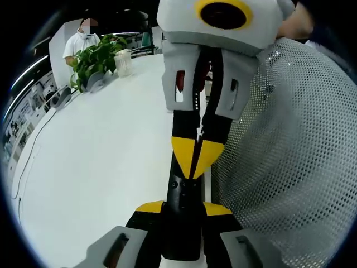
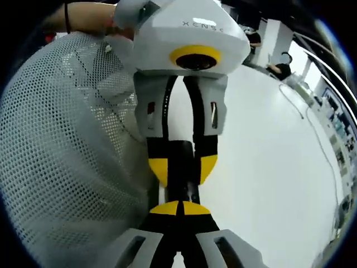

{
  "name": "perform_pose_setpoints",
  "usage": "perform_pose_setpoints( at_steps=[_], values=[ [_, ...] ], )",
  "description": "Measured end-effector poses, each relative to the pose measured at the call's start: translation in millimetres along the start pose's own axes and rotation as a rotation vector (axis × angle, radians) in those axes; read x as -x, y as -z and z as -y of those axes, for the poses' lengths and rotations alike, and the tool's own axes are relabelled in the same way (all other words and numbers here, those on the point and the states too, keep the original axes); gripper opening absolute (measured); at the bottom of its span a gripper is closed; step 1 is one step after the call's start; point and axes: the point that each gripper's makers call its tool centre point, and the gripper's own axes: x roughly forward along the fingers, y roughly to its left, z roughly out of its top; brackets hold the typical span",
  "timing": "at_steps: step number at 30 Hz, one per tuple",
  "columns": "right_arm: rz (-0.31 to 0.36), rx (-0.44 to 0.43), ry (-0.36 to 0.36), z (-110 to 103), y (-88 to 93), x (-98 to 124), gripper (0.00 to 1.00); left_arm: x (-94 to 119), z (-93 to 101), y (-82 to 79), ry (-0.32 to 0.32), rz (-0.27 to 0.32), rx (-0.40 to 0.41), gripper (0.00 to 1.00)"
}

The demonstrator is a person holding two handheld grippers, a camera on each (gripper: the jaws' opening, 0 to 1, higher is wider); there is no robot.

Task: Press the specified remote control buttons in sequence, fully releasing each button before pressing the next.

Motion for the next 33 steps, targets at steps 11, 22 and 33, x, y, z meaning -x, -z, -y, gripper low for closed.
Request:
perform_pose_setpoints(
  at_steps=[11, 22, 33],
  values=[
    [-0.044, 0.123, 0.002, -5.7, 1.3, -6.2, 0.00, 0.1, -0.1, 0.0, 0.001, 0.002, 0.001, 0.25],
    [-0.086, 0.270, 0.028, -6.3, 2.4, -7.5, 0.00, -0.7, -0.2, 0.3, 0.001, 0.002, 0.004, 0.25],
    [-0.104, 0.344, 0.039, -6.4, 2.3, -7.6, 0.00, -0.4, -0.2, 0.1, 0.004, 0.003, 0.006, 0.25]
  ],
)
